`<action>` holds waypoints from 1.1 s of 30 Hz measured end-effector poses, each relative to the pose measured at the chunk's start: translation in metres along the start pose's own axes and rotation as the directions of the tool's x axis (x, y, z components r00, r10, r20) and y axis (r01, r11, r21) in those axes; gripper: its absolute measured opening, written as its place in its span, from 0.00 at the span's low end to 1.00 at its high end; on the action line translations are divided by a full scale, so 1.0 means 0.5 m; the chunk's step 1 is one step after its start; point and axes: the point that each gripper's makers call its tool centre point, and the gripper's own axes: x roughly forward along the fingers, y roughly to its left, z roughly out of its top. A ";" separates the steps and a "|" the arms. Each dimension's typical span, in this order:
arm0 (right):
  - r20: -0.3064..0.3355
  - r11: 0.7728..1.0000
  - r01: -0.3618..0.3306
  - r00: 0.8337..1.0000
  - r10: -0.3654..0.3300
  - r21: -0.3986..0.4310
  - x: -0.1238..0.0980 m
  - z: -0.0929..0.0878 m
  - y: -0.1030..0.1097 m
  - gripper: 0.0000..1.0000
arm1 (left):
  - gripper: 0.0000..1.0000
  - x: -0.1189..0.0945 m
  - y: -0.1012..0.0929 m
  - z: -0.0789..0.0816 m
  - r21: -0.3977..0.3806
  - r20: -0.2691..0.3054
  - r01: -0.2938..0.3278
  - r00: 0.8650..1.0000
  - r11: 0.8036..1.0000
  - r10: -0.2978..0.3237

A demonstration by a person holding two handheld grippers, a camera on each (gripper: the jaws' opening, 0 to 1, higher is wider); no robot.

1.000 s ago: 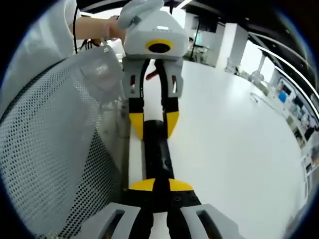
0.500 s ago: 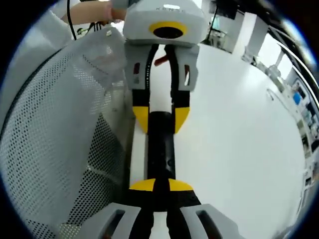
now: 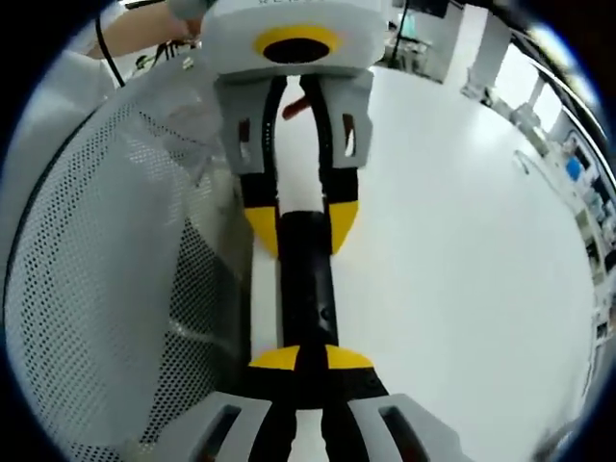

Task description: Press the specified remote control buttons in sequence, fully releasing each button before pressing the next.

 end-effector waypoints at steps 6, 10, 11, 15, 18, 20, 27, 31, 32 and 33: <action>0.080 0.998 0.052 0.995 -0.054 0.023 -0.002 0.001 0.004 0.04 | 0.24 0.001 -0.001 0.000 -0.004 0.005 -0.003 1.000 1.000 0.003; 0.116 0.994 0.097 0.988 -0.101 0.043 -0.002 0.004 0.005 0.04 | 0.24 0.001 -0.002 0.001 -0.004 0.005 -0.003 1.000 1.000 0.003; 0.130 0.994 0.105 0.986 -0.109 0.034 -0.003 0.004 0.006 0.04 | 0.24 0.001 -0.002 0.001 -0.003 0.006 -0.003 1.000 1.000 0.003; 0.175 0.991 0.133 0.975 -0.133 0.014 -0.003 0.005 0.007 0.04 | 0.24 0.001 -0.003 0.001 -0.003 0.008 -0.003 1.000 1.000 0.003; 0.180 0.991 0.132 0.975 -0.130 0.001 -0.002 0.009 0.007 0.04 | 0.24 0.001 -0.003 0.001 -0.001 0.007 -0.003 1.000 1.000 0.003; 0.175 0.992 0.127 0.977 -0.120 -0.025 -0.002 0.011 0.007 0.04 | 0.24 0.000 -0.003 0.001 -0.001 0.007 -0.002 1.000 1.000 0.002; 0.141 0.991 0.090 0.987 -0.076 -0.098 0.003 0.017 0.007 0.05 | 0.24 0.000 -0.002 0.000 0.001 0.004 0.000 1.000 1.000 0.000; 0.089 0.990 0.070 0.994 -0.059 -0.121 0.006 0.019 0.007 0.05 | 0.24 0.000 -0.002 -0.001 0.001 0.003 0.000 1.000 1.000 0.000; 0.074 0.991 0.065 0.996 -0.057 -0.121 0.006 0.019 0.007 0.05 | 0.24 0.000 -0.002 -0.001 0.001 0.003 0.000 1.000 1.000 0.000; 0.038 0.989 0.054 0.998 -0.049 -0.140 0.007 0.019 0.008 0.05 | 0.24 0.000 -0.002 -0.001 0.001 0.003 0.000 1.000 1.000 0.000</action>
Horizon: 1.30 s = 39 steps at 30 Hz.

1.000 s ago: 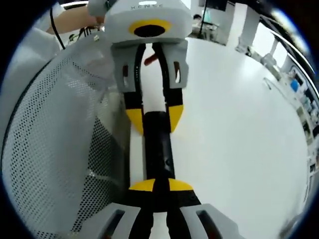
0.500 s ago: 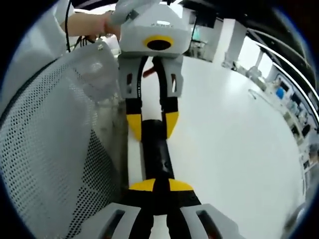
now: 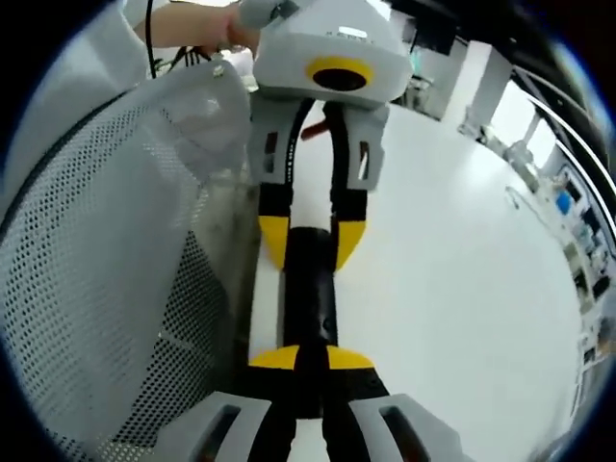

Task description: Press the specified remote control buttons in sequence, fully releasing each button before pressing the next.

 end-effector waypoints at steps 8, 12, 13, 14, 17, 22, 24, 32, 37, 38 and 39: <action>-0.115 0.999 -0.046 0.992 0.047 0.013 0.005 -0.001 -0.002 0.04 | 0.24 0.000 0.000 0.001 0.001 0.000 0.004 1.000 1.000 -0.004; -0.120 0.998 -0.061 0.991 0.064 0.029 0.003 -0.005 -0.004 0.05 | 0.24 -0.001 0.000 0.001 -0.001 0.004 0.005 1.000 1.000 -0.005; -0.112 0.997 -0.062 0.992 0.065 0.035 0.002 -0.006 -0.003 0.05 | 0.24 -0.001 0.000 0.001 -0.002 0.004 0.005 1.000 1.000 -0.005; -0.102 0.997 -0.059 0.993 0.063 0.042 0.001 -0.006 -0.003 0.05 | 0.24 -0.001 0.000 0.001 -0.003 0.005 0.004 1.000 1.000 -0.004; -0.039 0.997 -0.025 0.999 0.028 0.076 0.000 -0.005 -0.003 0.05 | 0.24 -0.001 0.000 0.001 -0.003 0.006 0.000 1.000 1.000 0.000; 0.059 0.993 0.026 0.998 -0.032 0.111 -0.004 -0.005 -0.001 0.05 | 0.24 -0.001 0.000 0.001 -0.004 0.011 -0.002 1.000 1.000 0.002; 0.079 0.990 0.035 0.996 -0.046 0.134 -0.004 -0.005 -0.001 0.05 | 0.24 0.000 0.000 0.001 -0.004 0.010 -0.002 1.000 1.000 0.002; 0.122 0.988 0.075 0.988 -0.091 0.133 0.000 0.006 0.000 0.04 | 0.24 -0.001 -0.001 0.001 -0.005 0.011 -0.003 1.000 1.000 0.003; 0.118 0.991 0.069 0.990 -0.083 0.113 0.006 0.020 0.002 0.04 | 0.24 0.000 -0.002 0.001 -0.005 0.008 -0.004 1.000 1.000 0.004; 0.107 0.992 0.078 0.990 -0.088 0.099 0.007 0.019 0.001 0.04 | 0.24 0.000 -0.001 0.001 -0.006 0.008 -0.004 1.000 1.000 0.004; 0.092 0.994 0.077 0.992 -0.084 0.072 0.007 0.018 0.002 0.03 | 0.24 0.000 -0.001 0.001 -0.007 0.009 -0.004 1.000 1.000 0.004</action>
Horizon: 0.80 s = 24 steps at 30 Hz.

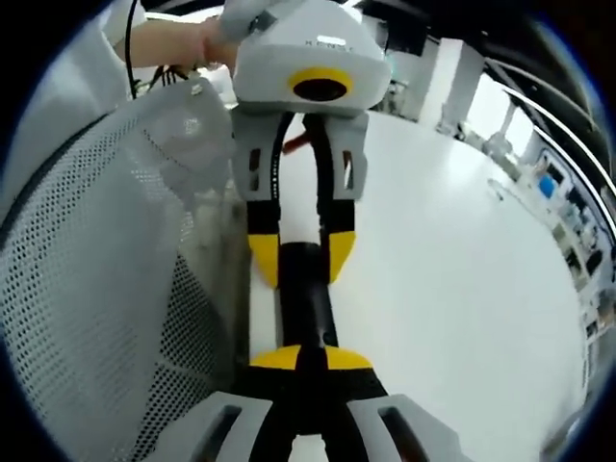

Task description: Press the specified remote control buttons in sequence, fully releasing each button before pressing the next.

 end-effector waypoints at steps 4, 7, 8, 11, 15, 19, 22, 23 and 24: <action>-0.001 1.000 0.003 1.000 -0.003 -0.018 -0.001 -0.001 0.000 0.03 | 0.24 0.000 0.001 0.000 -0.006 0.003 -0.005 1.000 1.000 0.005; 0.005 1.000 0.004 1.000 -0.004 -0.012 -0.001 -0.002 0.000 0.02 | 0.24 0.000 0.001 -0.001 -0.010 0.004 -0.007 1.000 1.000 0.007; 0.004 1.000 0.003 1.000 -0.003 -0.010 -0.003 -0.002 0.000 0.02 | 0.24 -0.001 0.001 -0.001 -0.010 0.005 -0.007 1.000 1.000 0.007; -0.008 1.000 0.002 1.000 -0.002 -0.016 -0.005 -0.006 -0.002 0.00 | 0.24 0.000 0.002 -0.001 -0.007 0.003 -0.004 1.000 1.000 0.004; -0.007 1.000 0.000 1.000 0.000 -0.004 -0.006 -0.008 -0.006 0.00 | 0.24 -0.001 0.002 -0.001 -0.001 -0.007 0.001 1.000 1.000 -0.001; -0.027 1.000 0.007 1.000 -0.007 -0.028 -0.004 -0.008 -0.009 0.00 | 0.24 -0.001 0.002 -0.001 -0.002 -0.007 0.001 1.000 1.000 -0.001; -0.041 1.000 -0.005 0.999 0.003 -0.028 -0.002 -0.007 -0.010 0.00 | 0.24 -0.001 0.002 -0.001 -0.003 -0.005 -0.001 1.000 1.000 0.001; -0.046 1.000 -0.009 0.999 0.008 -0.023 -0.003 -0.006 -0.011 0.00 | 0.24 -0.001 0.002 -0.001 -0.003 -0.004 -0.001 1.000 1.000 0.001; -0.049 1.000 -0.011 0.999 0.010 -0.016 -0.002 -0.006 -0.010 0.00 | 0.24 -0.001 0.002 -0.001 -0.003 -0.004 -0.001 1.000 1.000 0.001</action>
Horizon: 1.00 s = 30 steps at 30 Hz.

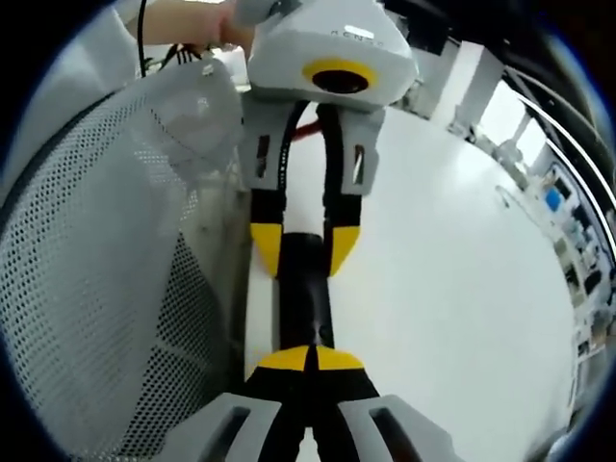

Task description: Press the specified remote control buttons in sequence, fully releasing each button before pressing the next.

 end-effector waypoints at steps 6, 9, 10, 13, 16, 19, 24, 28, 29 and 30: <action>-0.029 1.000 -0.013 0.999 0.014 0.018 0.002 0.000 -0.001 0.00 | 0.24 0.000 0.000 0.000 0.000 -0.002 0.000 1.000 1.000 0.000; -0.049 0.999 -0.026 0.998 0.028 0.034 0.003 -0.001 -0.002 0.00 | 0.24 0.000 0.000 0.000 0.000 -0.002 0.001 1.000 1.000 -0.001; -0.051 0.999 -0.027 0.998 0.029 0.035 0.003 -0.001 -0.002 0.00 | 0.24 0.000 0.000 0.000 0.000 -0.002 0.001 1.000 1.000 -0.001; -0.047 0.999 -0.028 0.998 0.030 0.037 0.001 -0.003 -0.001 0.00 | 0.24 0.000 0.001 0.001 0.000 -0.001 0.001 1.000 1.000 -0.001; -0.035 0.998 -0.024 0.999 0.026 0.050 0.001 -0.004 -0.001 0.00 | 0.24 0.000 0.001 0.001 0.000 0.000 0.000 1.000 1.000 0.000; -0.031 0.999 -0.019 0.999 0.020 0.043 0.001 -0.005 -0.001 0.00 | 0.24 0.000 0.001 0.001 0.000 0.000 0.000 1.000 1.000 0.000; -0.020 0.999 -0.019 1.000 0.020 0.051 -0.001 -0.005 0.000 0.00 | 0.24 0.000 0.000 0.001 0.000 0.000 0.000 1.000 1.000 0.000; 0.003 0.996 -0.020 1.000 0.020 0.082 -0.002 -0.004 -0.001 0.00 | 0.24 0.001 0.000 0.001 -0.001 0.000 0.000 1.000 1.000 0.000; 0.005 0.996 -0.021 1.000 0.020 0.081 -0.002 -0.004 0.000 0.00 | 0.24 0.001 -0.001 0.001 -0.001 0.000 -0.001 1.000 1.000 0.001; 0.009 0.997 -0.022 1.000 0.021 0.078 -0.001 -0.004 0.001 0.00 | 0.24 0.001 -0.001 0.001 -0.001 0.000 -0.001 1.000 1.000 0.001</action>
